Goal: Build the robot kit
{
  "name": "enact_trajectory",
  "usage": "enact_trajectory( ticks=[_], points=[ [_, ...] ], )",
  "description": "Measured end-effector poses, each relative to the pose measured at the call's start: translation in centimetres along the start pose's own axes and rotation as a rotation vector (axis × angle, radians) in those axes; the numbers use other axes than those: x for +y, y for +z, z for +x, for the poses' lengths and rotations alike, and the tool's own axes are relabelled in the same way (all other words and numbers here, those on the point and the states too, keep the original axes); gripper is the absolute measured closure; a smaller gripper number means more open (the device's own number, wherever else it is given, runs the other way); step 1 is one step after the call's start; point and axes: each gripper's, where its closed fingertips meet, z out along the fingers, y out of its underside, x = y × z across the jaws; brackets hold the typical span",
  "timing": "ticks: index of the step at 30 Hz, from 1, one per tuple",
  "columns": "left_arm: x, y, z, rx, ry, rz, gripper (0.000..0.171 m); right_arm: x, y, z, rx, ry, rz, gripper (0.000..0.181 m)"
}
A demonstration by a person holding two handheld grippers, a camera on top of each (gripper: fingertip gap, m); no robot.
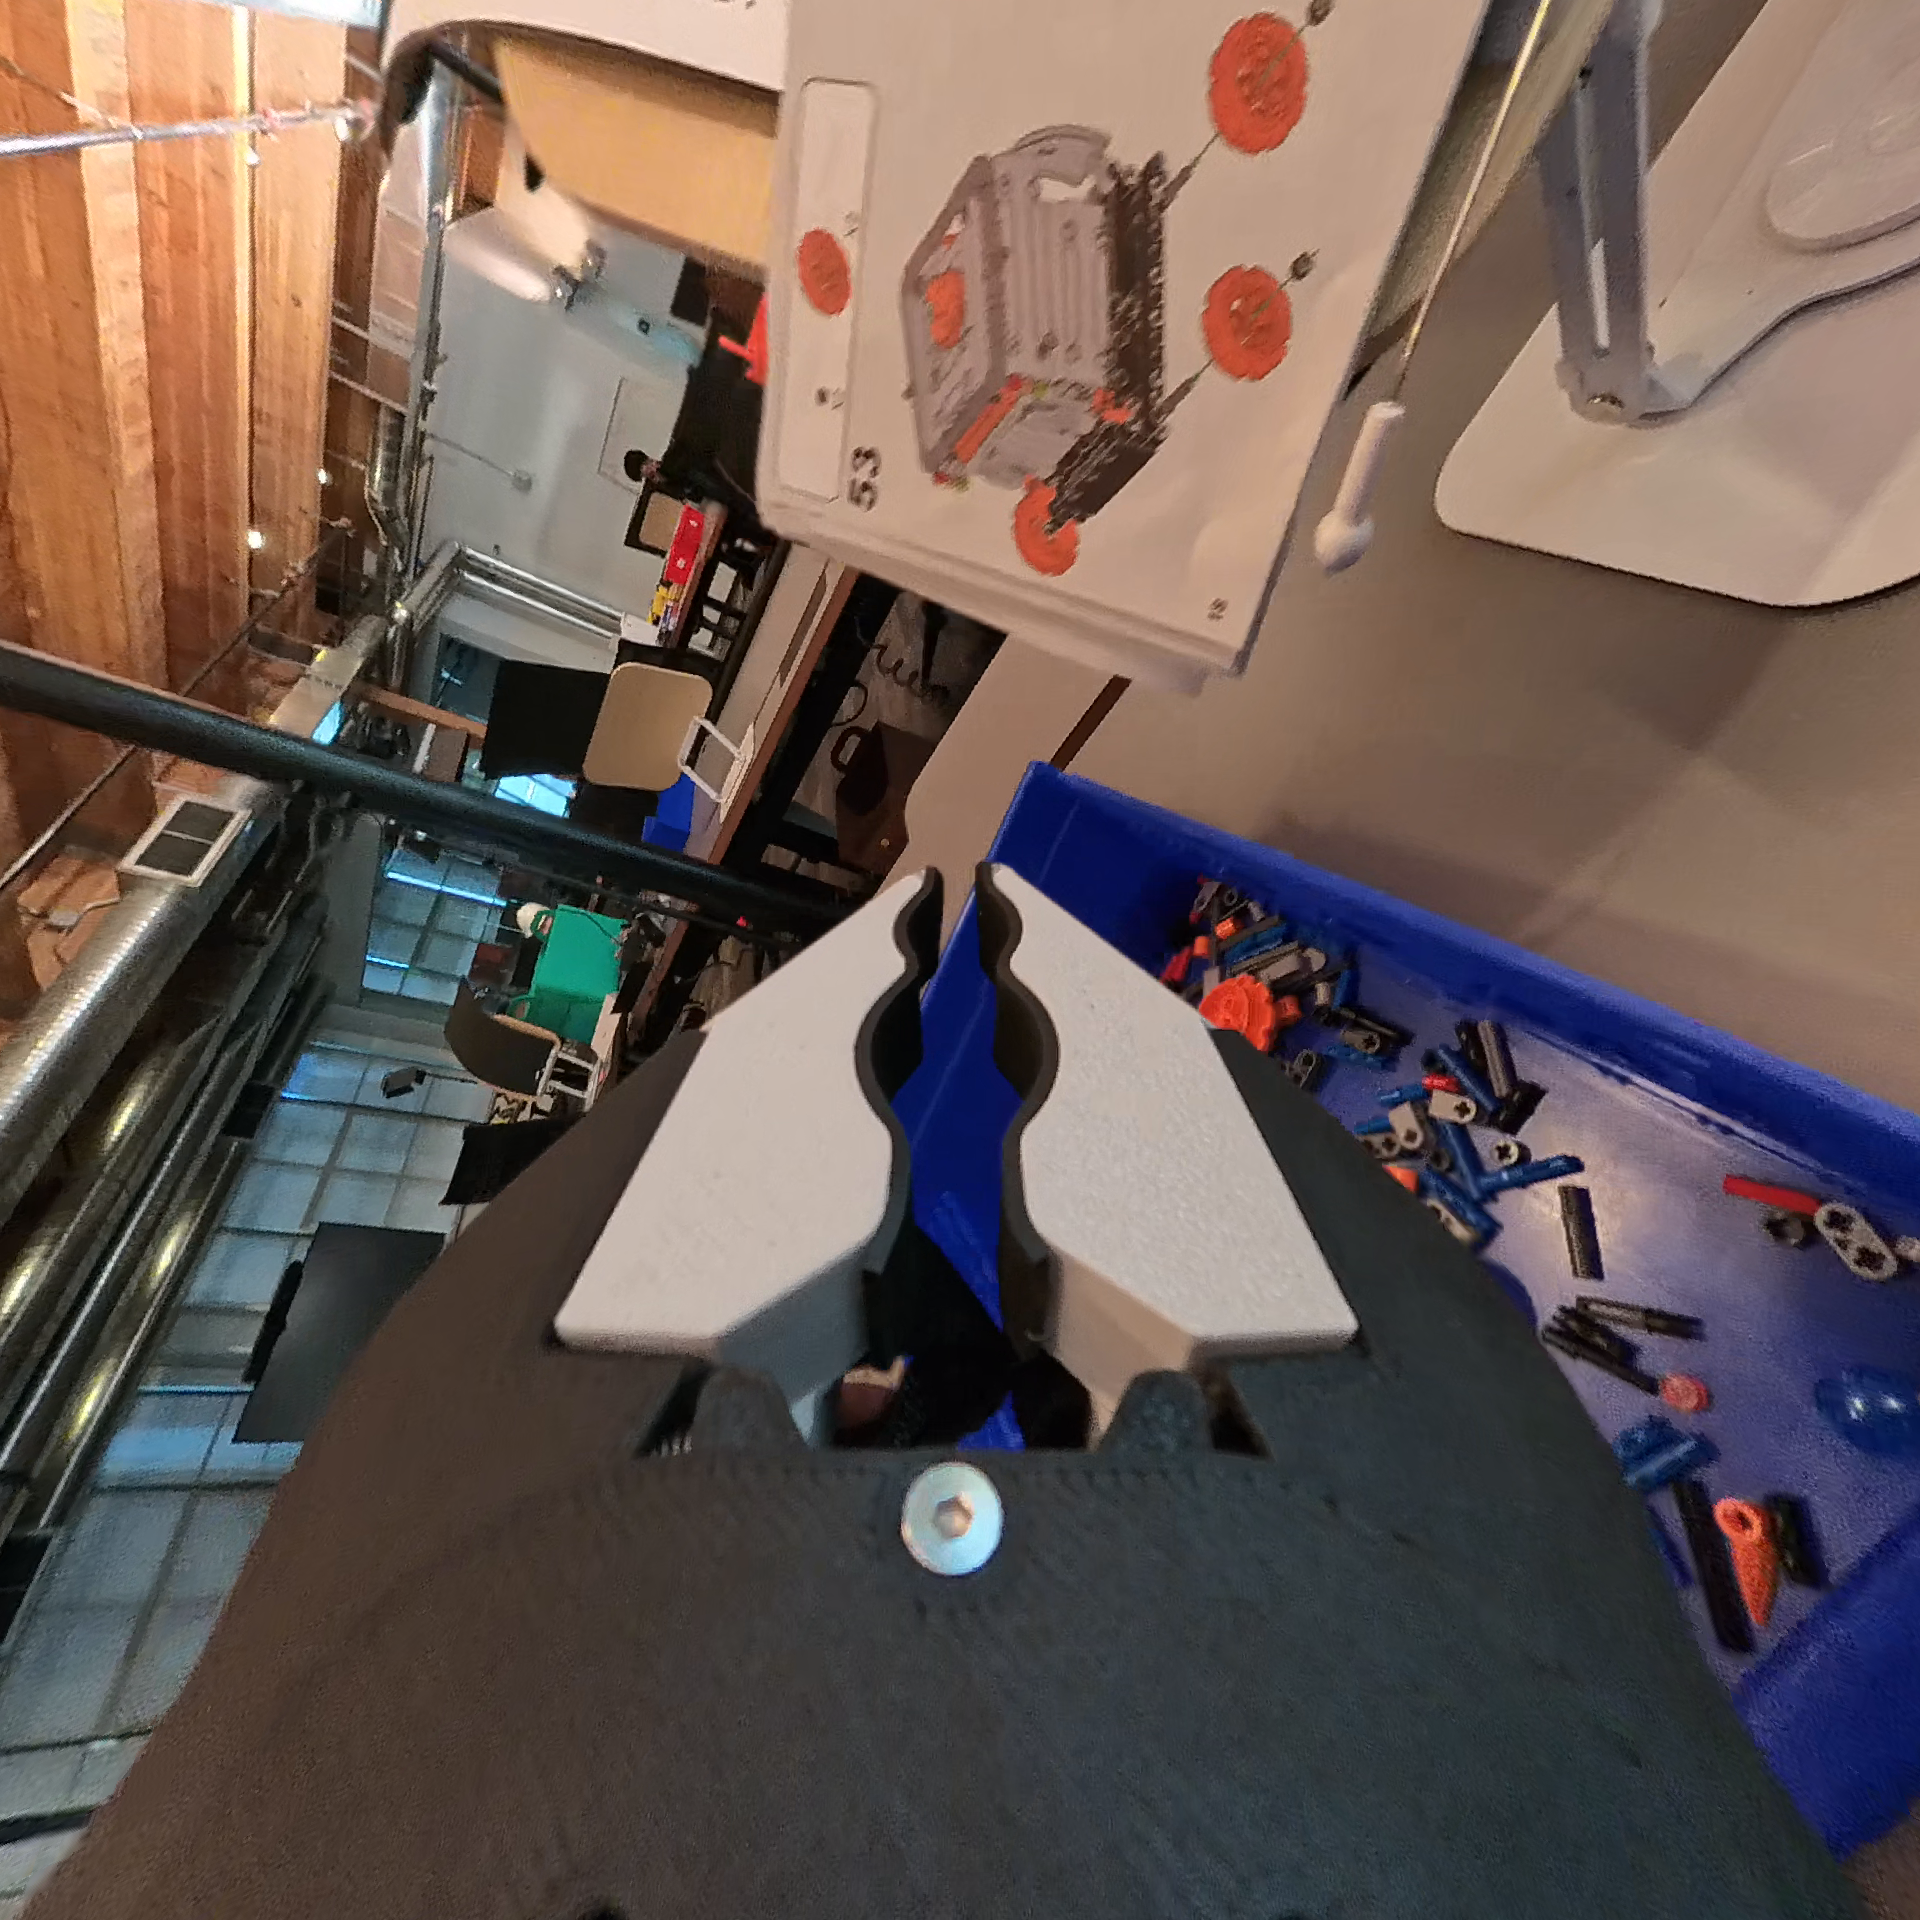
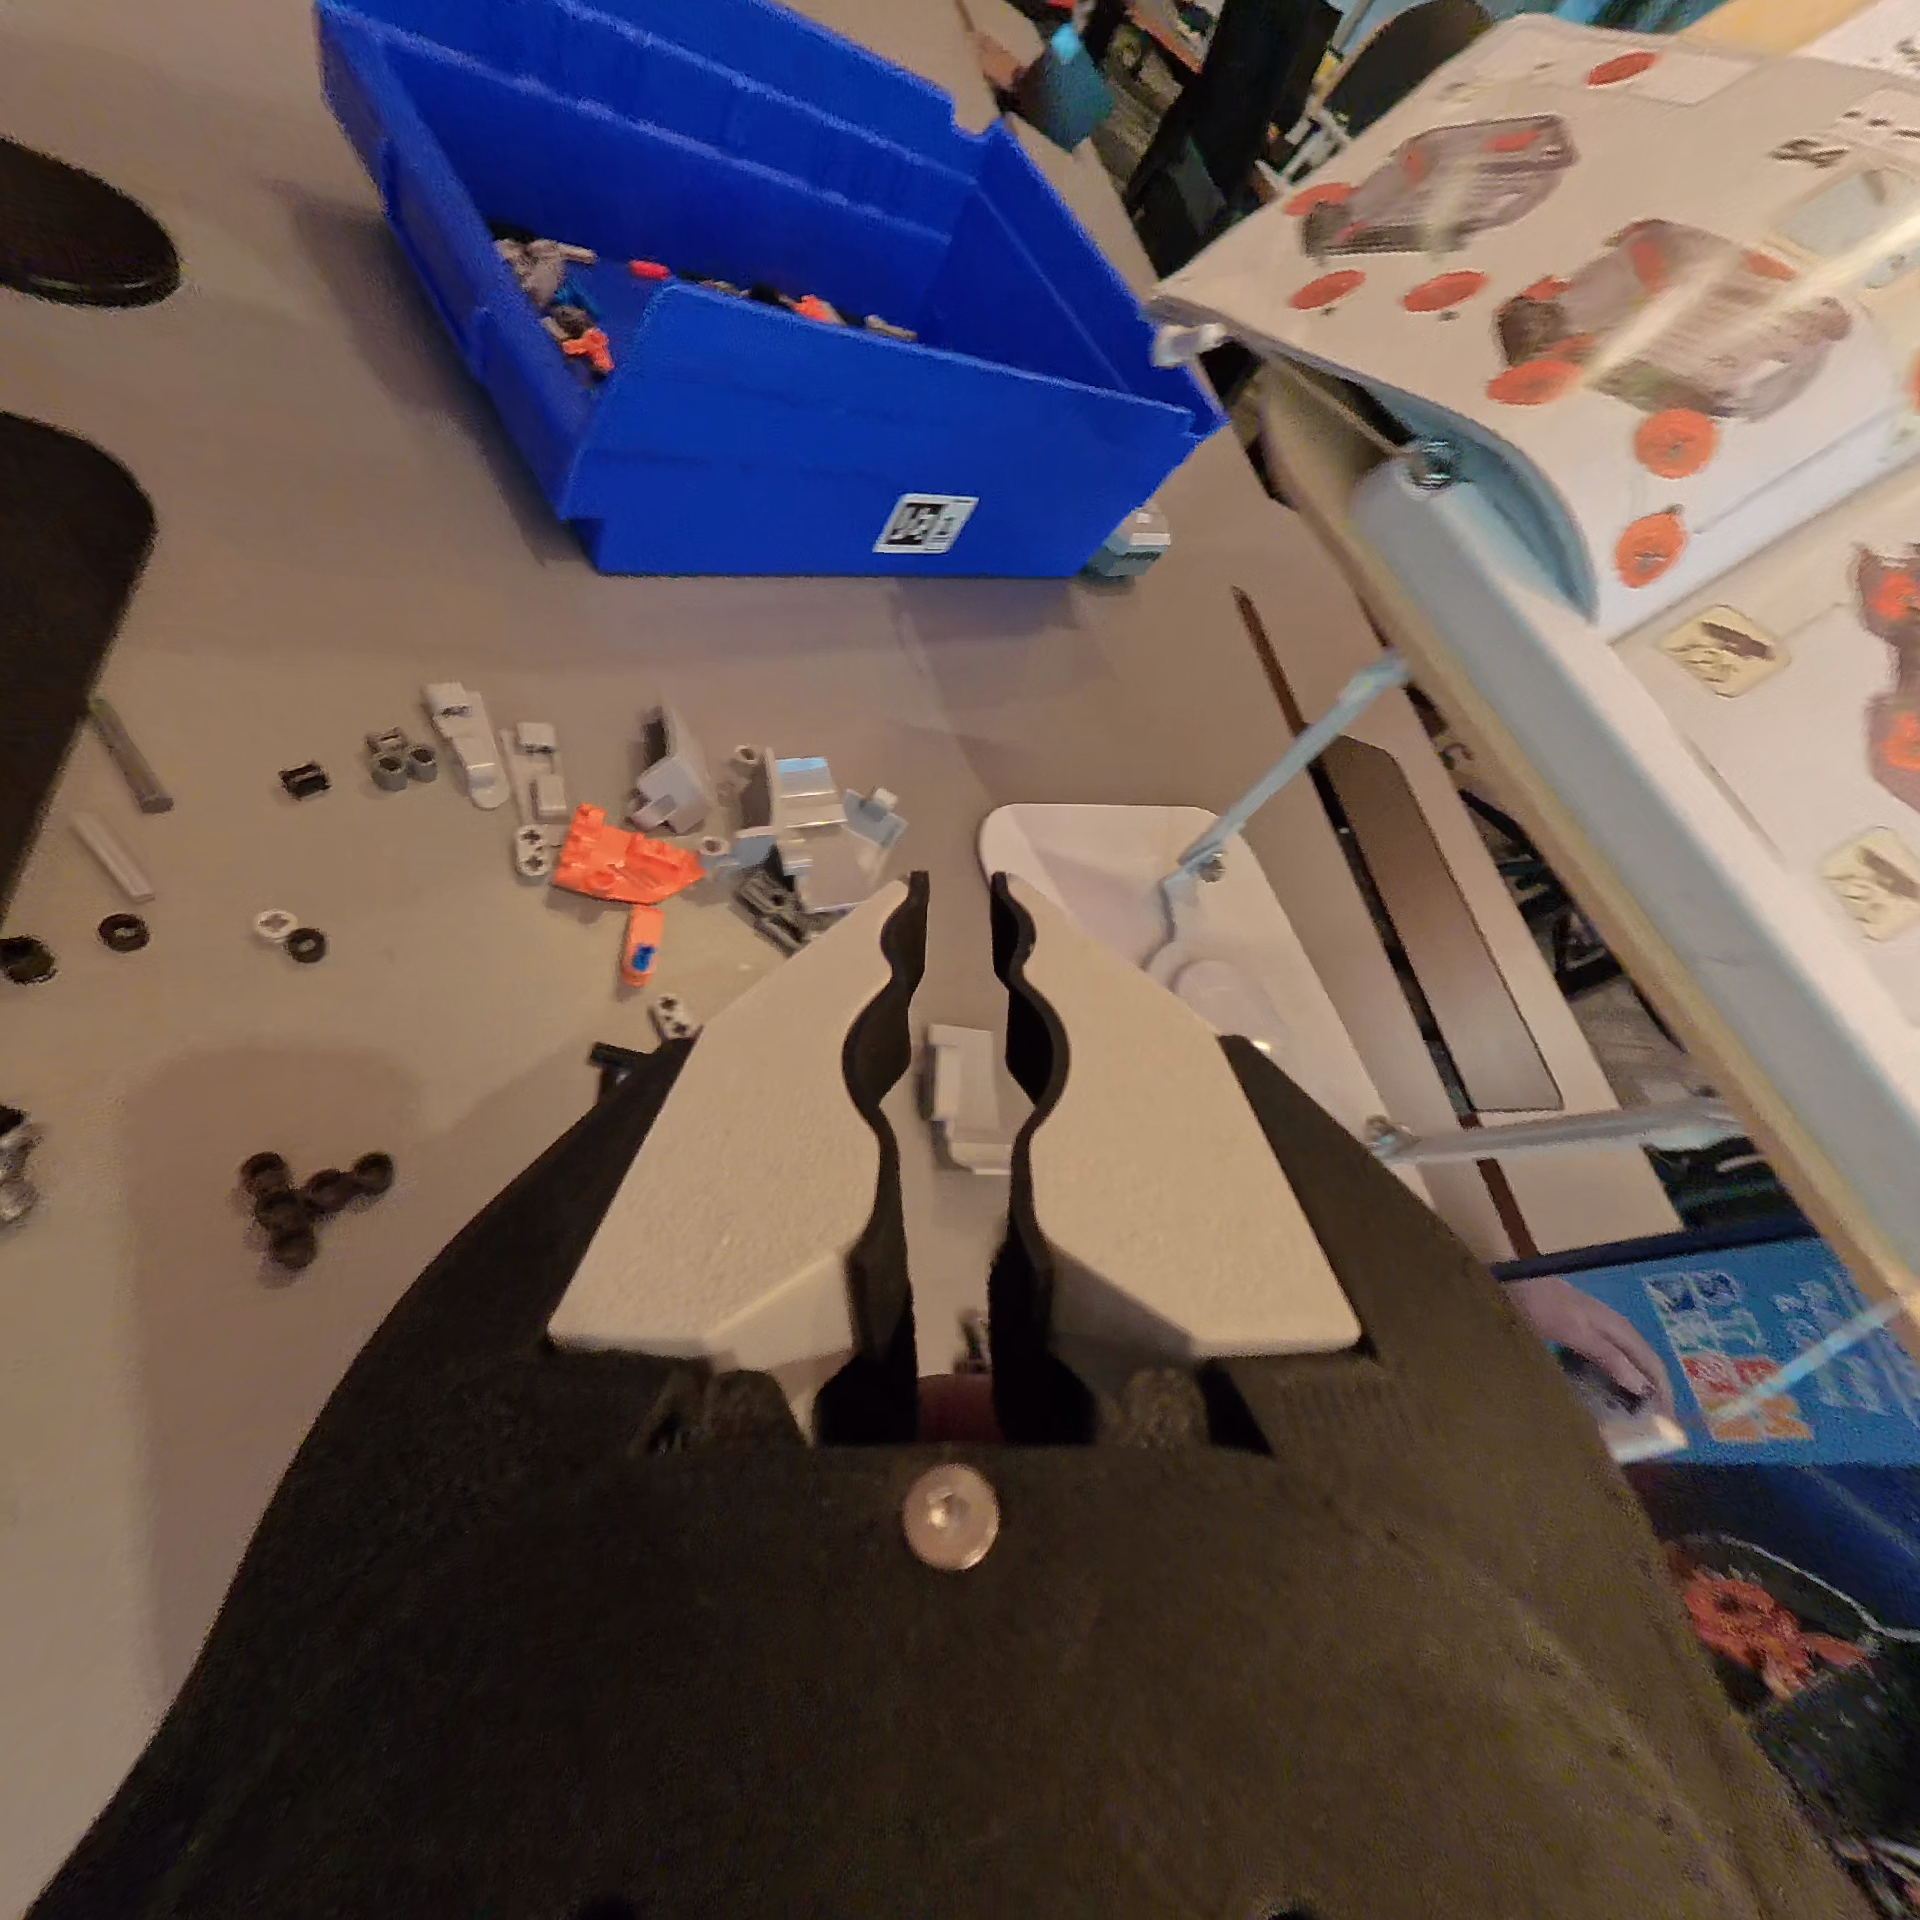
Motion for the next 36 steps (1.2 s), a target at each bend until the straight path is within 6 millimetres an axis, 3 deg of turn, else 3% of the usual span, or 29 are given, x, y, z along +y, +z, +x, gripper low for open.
enact_trajectory(
  ticks=[5,8,14,22,33,36],
  points=[
    [0.8,-2.5,-0.6,0.001,-0.011,-0.022,0.165,-0.6,-2.2,4.4,0.065,0.103,0.023,0.172],
    [1.8,-3.5,-0.5,0.014,-0.013,-0.047,0.166,0.1,-3.3,6.3,0.058,0.159,-0.019,0.172],
    [4.2,-4.6,0.4,0.054,-0.038,-0.098,0.165,2.0,-4.7,7.9,0.008,0.212,-0.105,0.17],
    [6.9,-4.4,1.1,0.126,-0.046,-0.187,0.165,4.0,-4.5,6.9,-0.061,0.2,-0.183,0.169],
    [10.2,-3.0,-1.0,0.16,-0.176,-0.263,0.154,7.4,-2.4,4.2,-0.156,0.216,-0.266,0.168],
    [11.1,-2.1,-0.8,0.211,-0.204,-0.282,0.154,7.7,-2.1,3.8,-0.161,0.205,-0.277,0.168]
  ],
)
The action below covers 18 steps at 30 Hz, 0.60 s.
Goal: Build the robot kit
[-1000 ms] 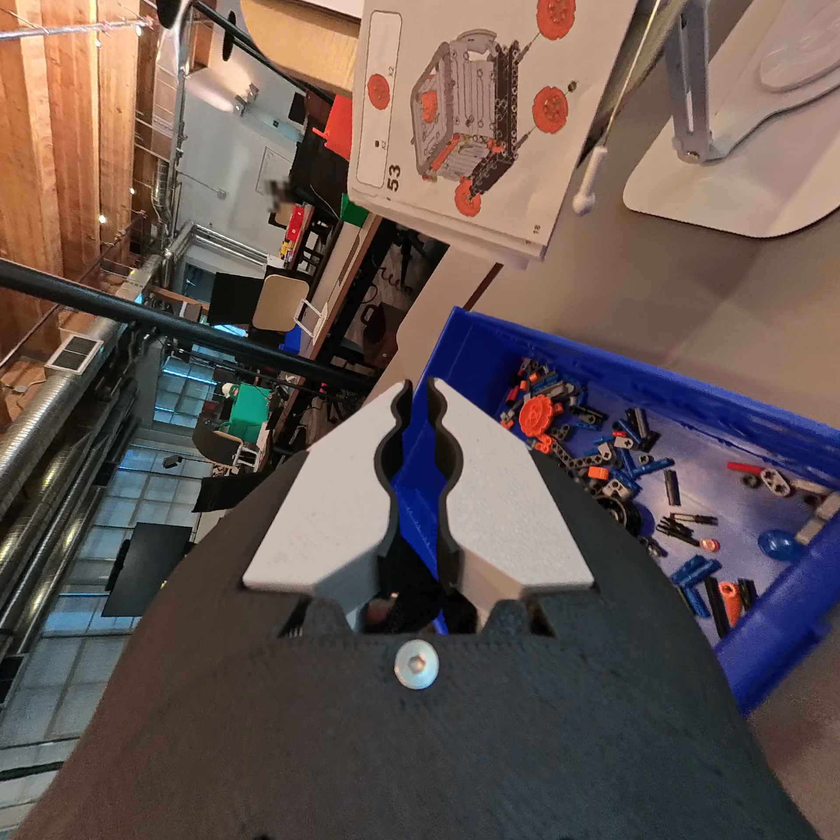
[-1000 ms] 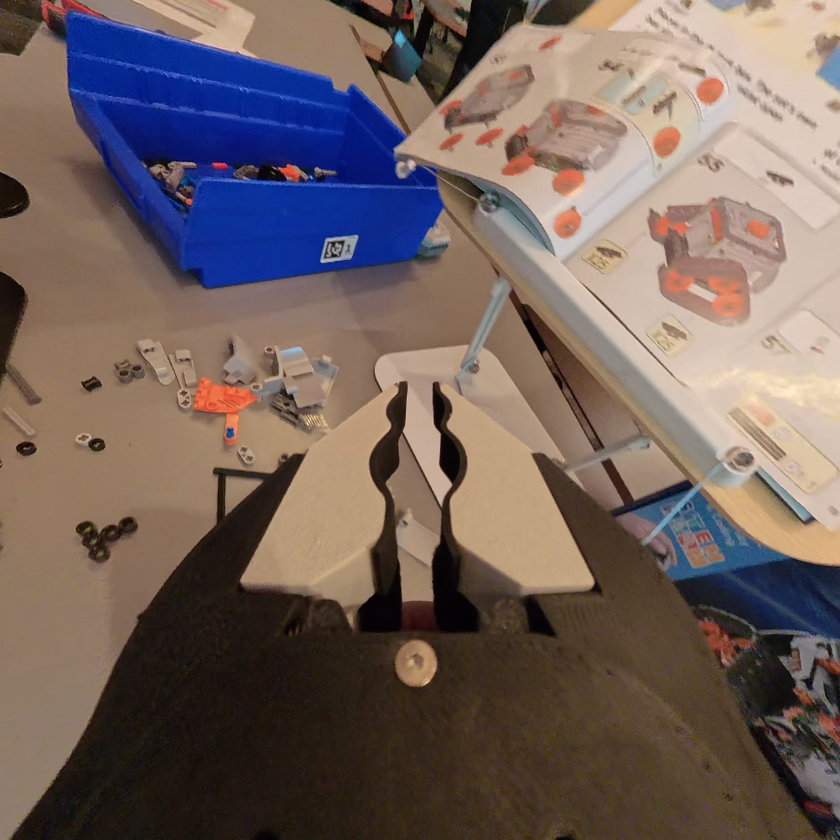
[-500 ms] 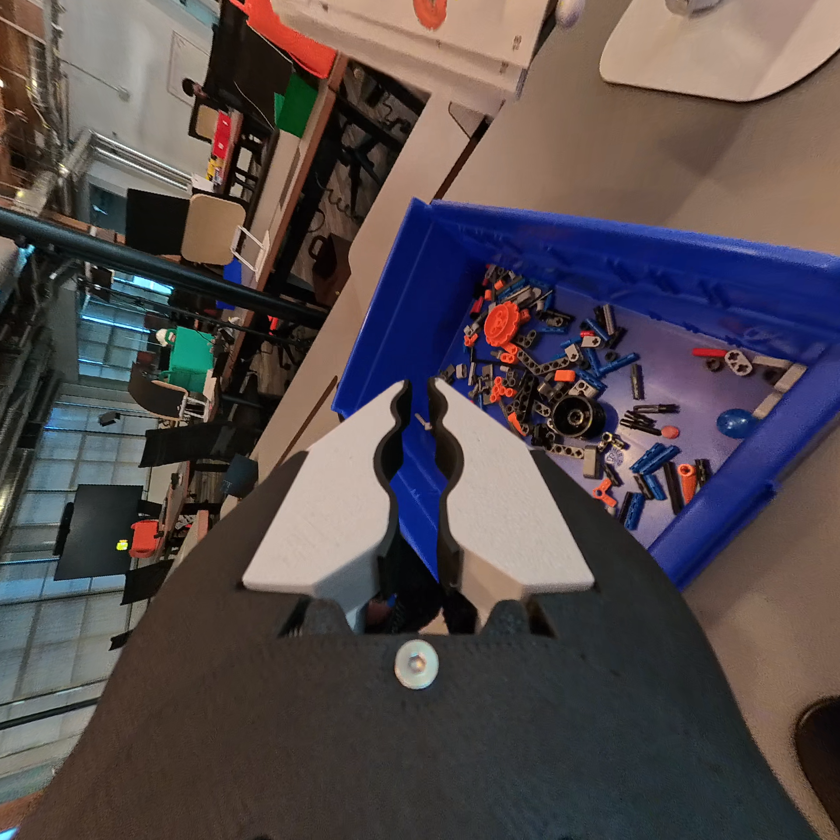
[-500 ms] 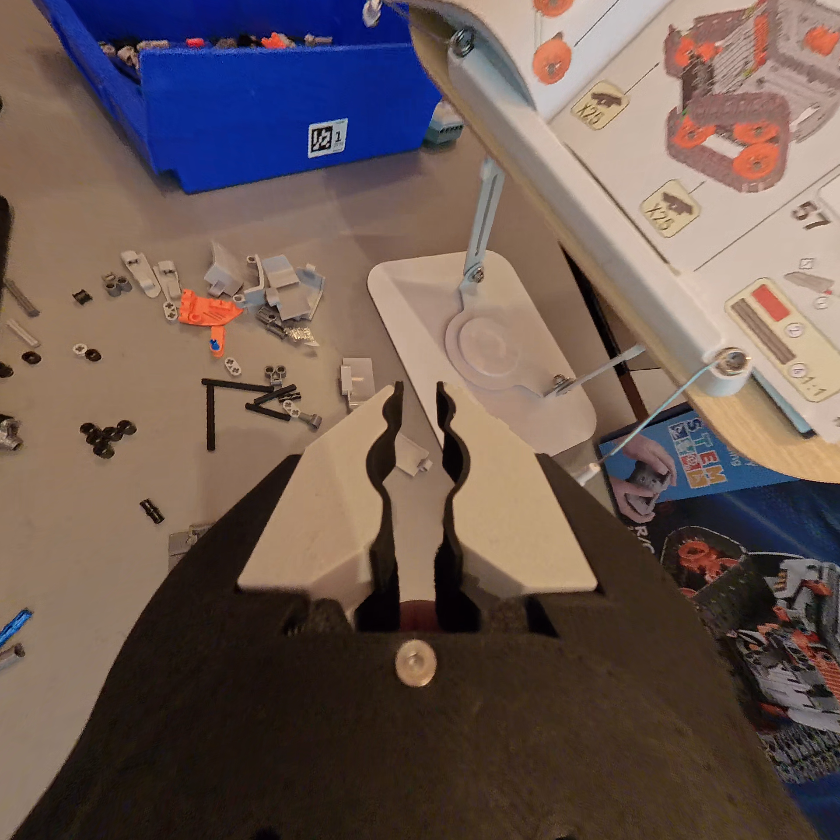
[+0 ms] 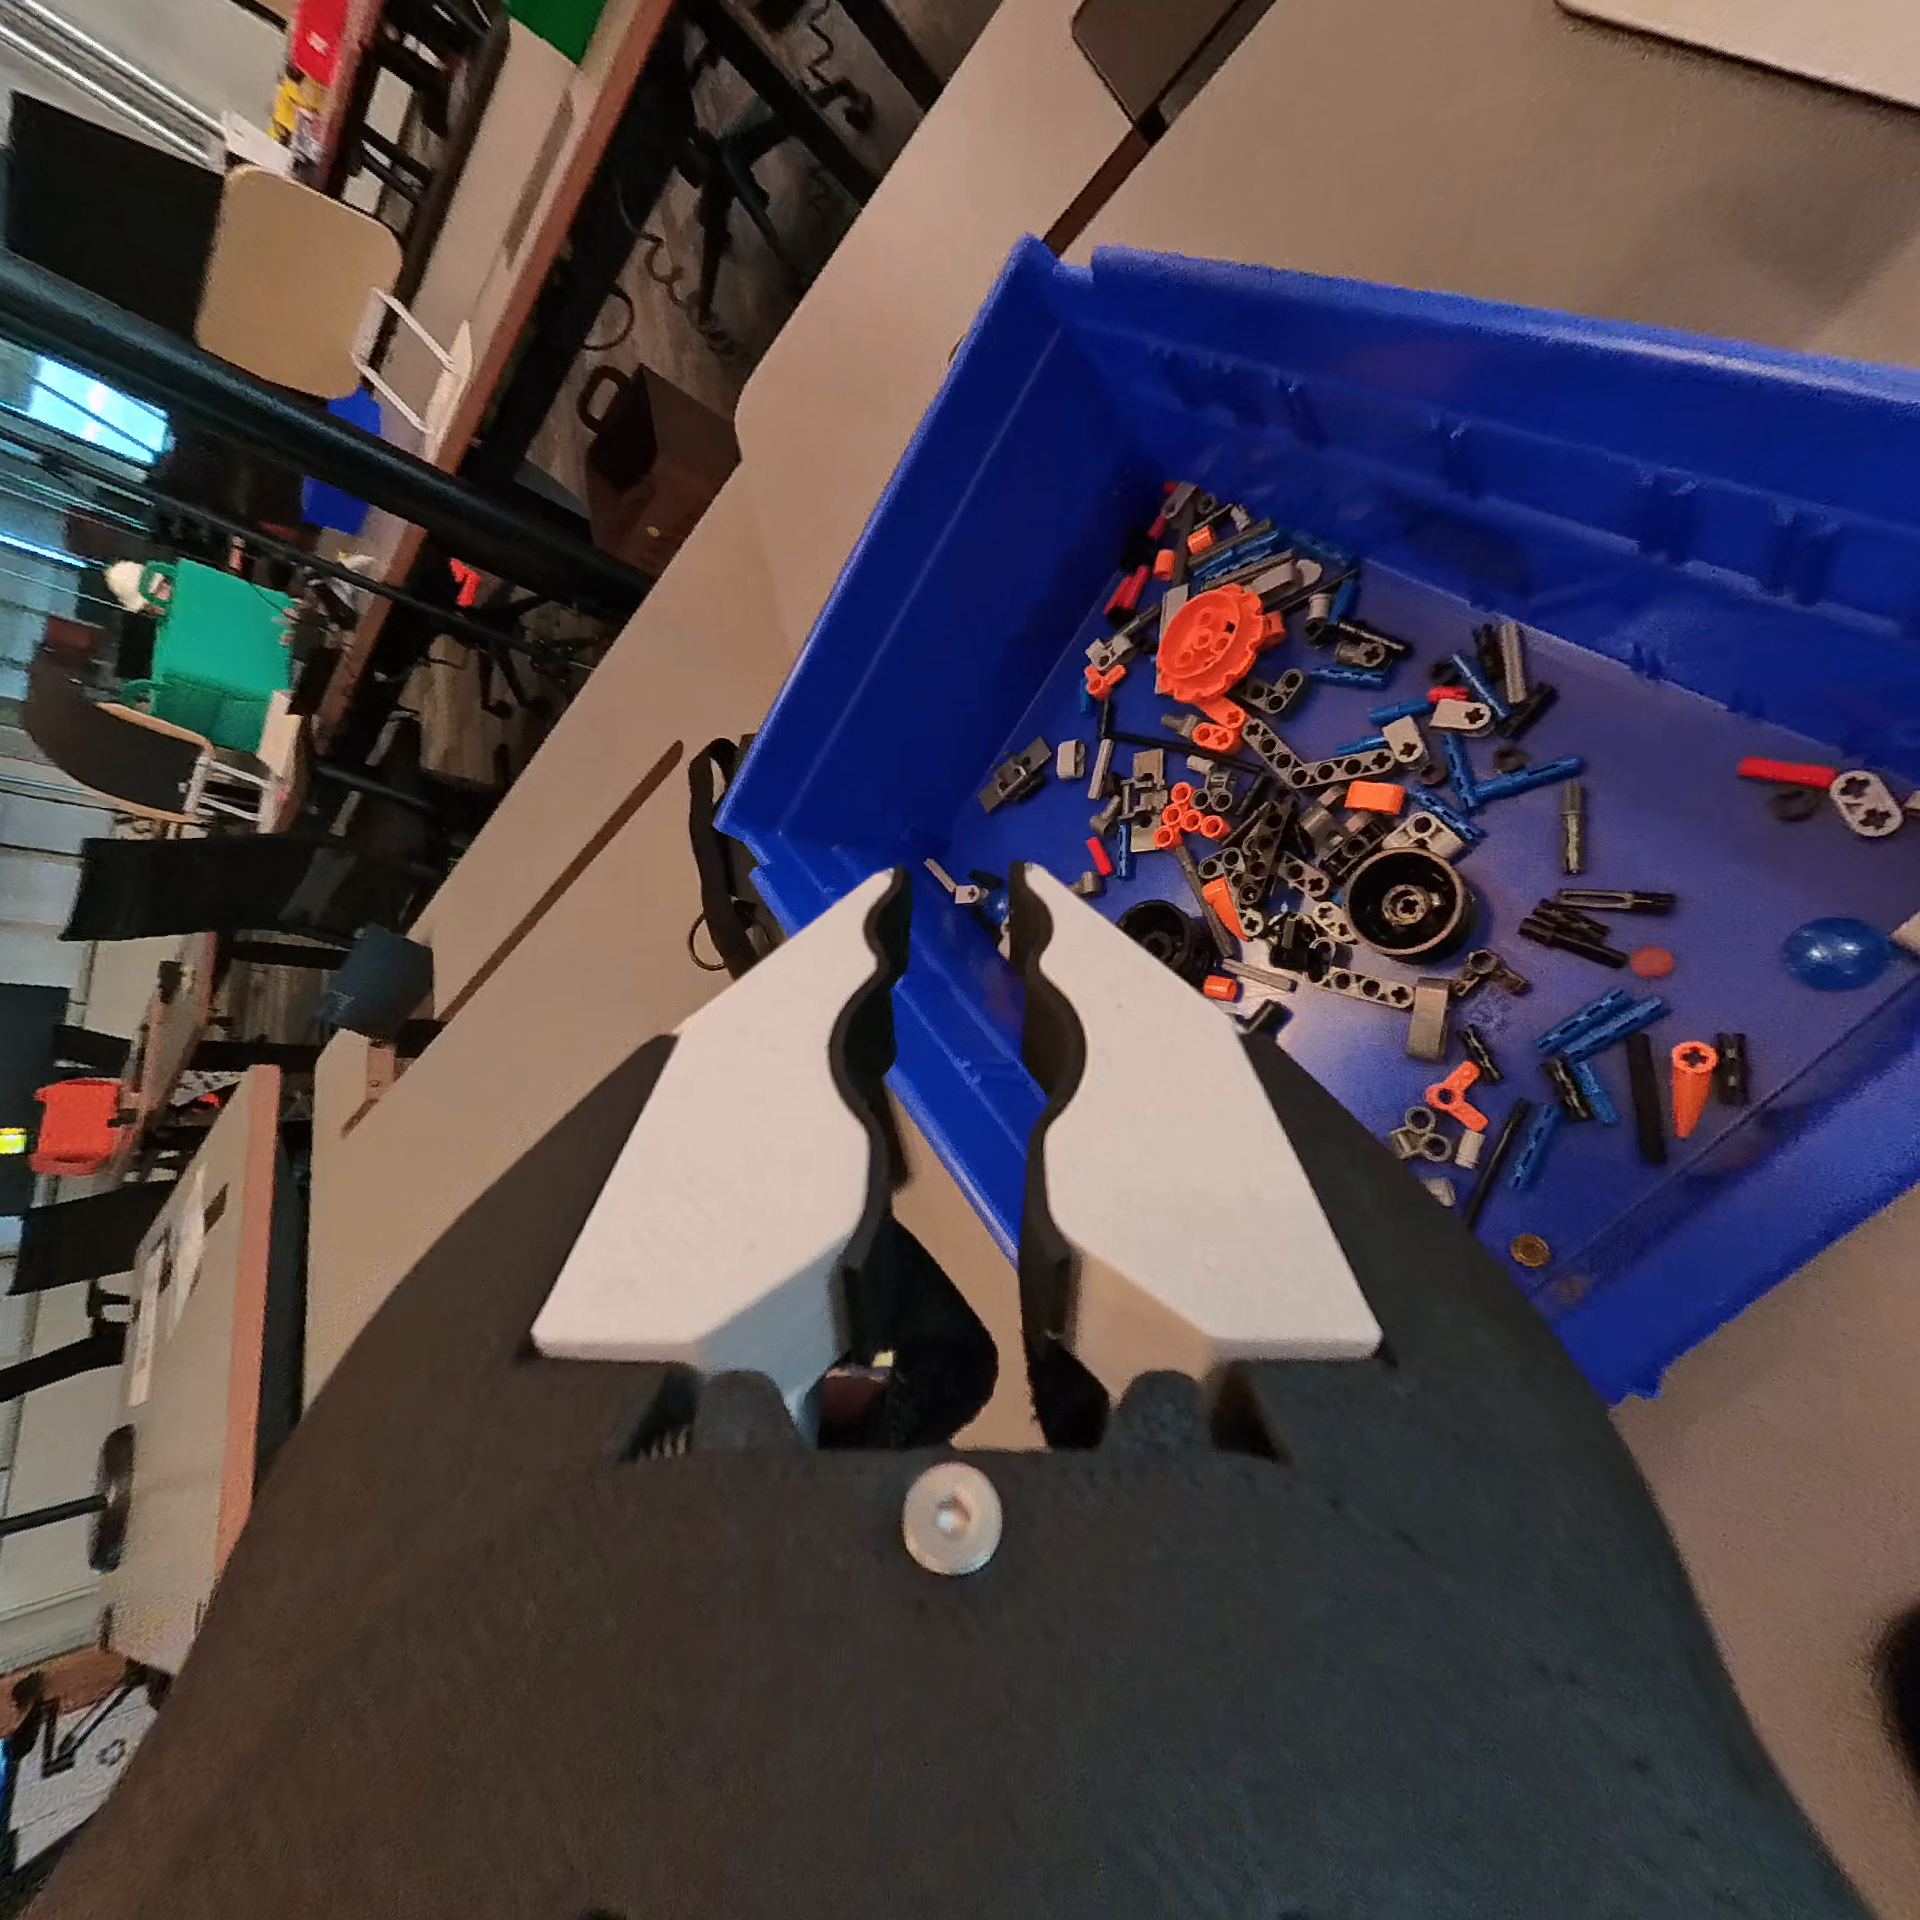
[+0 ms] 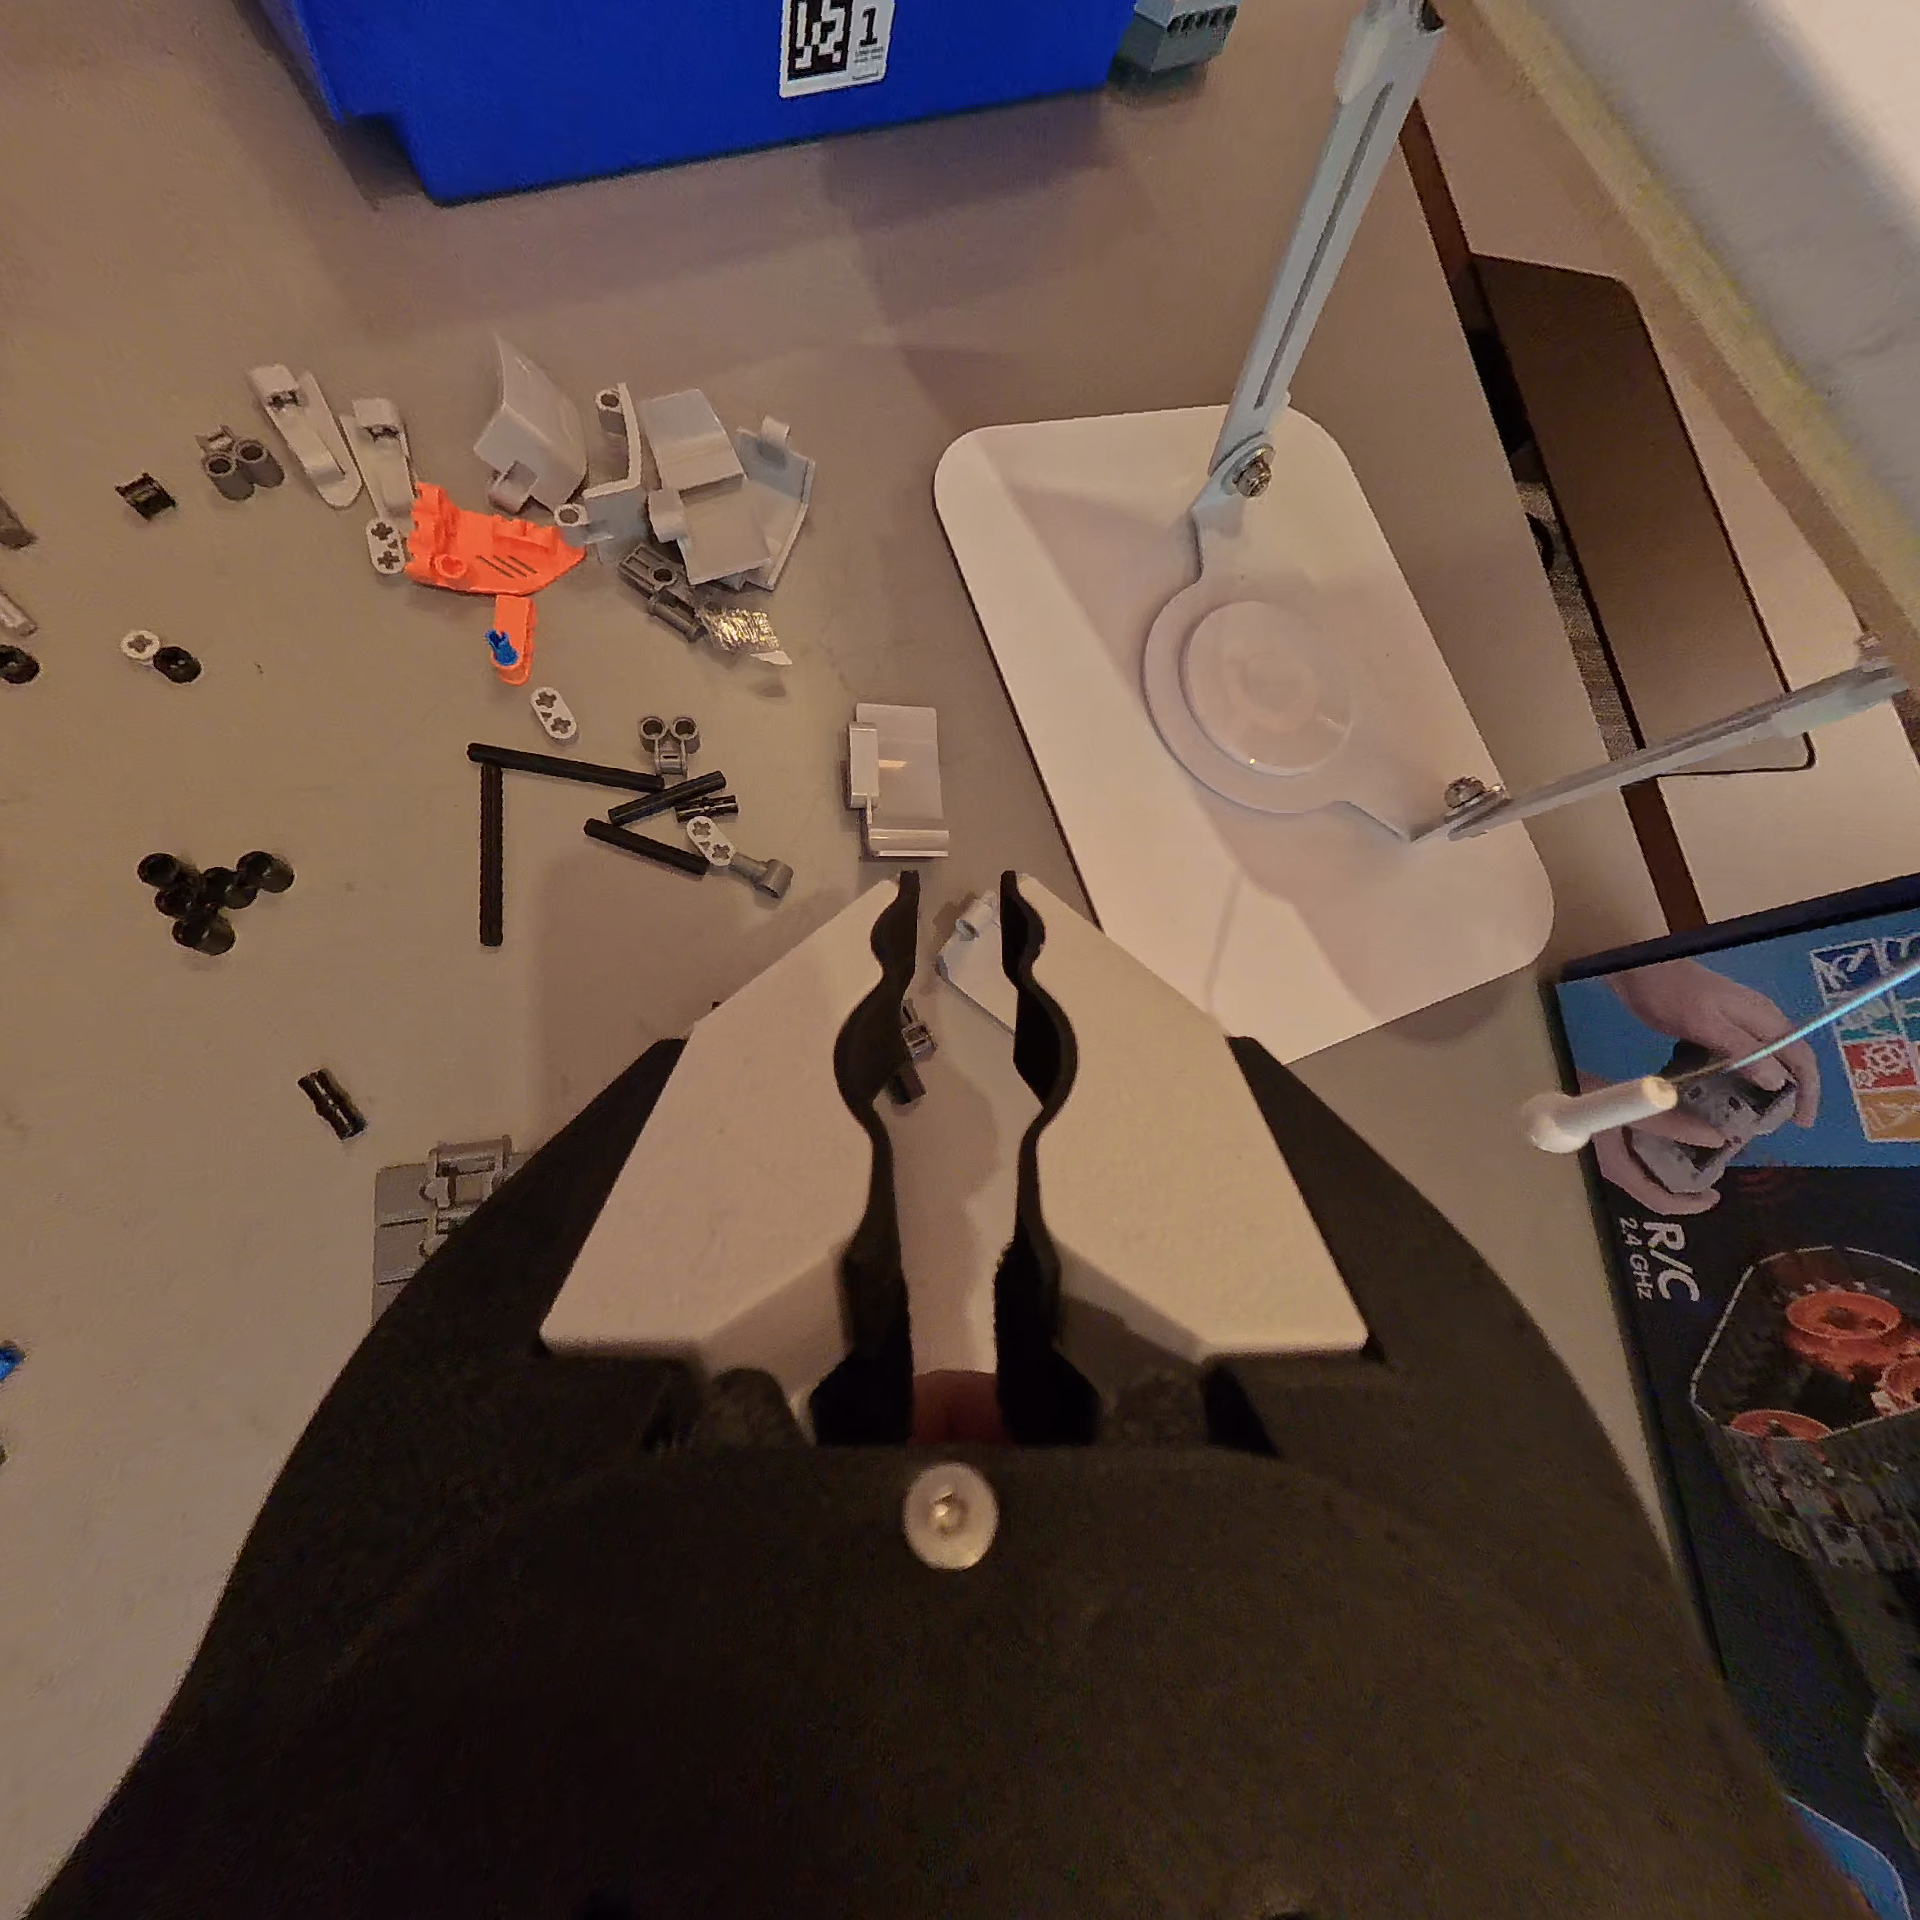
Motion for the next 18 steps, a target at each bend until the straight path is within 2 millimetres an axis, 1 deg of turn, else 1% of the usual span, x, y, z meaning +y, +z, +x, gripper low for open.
enact_trajectory(
  ticks=[1,4,6,9,11,13,16,18],
  points=[
    [0.2,0.5,0.0,0.018,-0.009,-0.009,0.154,0.0,0.1,-0.1,-0.001,-0.002,-0.002,0.168],
    [0.9,2.1,1.2,0.116,-0.007,-0.051,0.154,0.3,0.3,-0.1,-0.005,-0.002,-0.009,0.168],
    [1.3,3.2,2.9,0.22,-0.002,-0.093,0.152,0.4,0.5,-0.2,-0.013,0.004,-0.009,0.168],
    [1.9,5.0,5.9,0.364,0.048,-0.169,0.152,0.6,0.8,-0.5,-0.027,0.005,-0.015,0.168],
    [2.4,6.3,7.6,0.431,0.097,-0.228,0.153,0.7,1.0,-0.7,-0.033,0.001,-0.019,0.168],
    [2.9,7.6,8.5,0.467,0.137,-0.288,0.155,0.7,1.0,-0.8,-0.036,-0.002,-0.019,0.168],
    [4.3,8.8,9.5,0.527,0.184,-0.399,0.156,0.6,0.9,-0.8,-0.036,0.0,-0.013,0.168],
    [4.8,9.4,10.0,0.556,0.196,-0.433,0.159,0.6,0.8,-0.7,-0.037,0.003,-0.009,0.168]
  ],
)
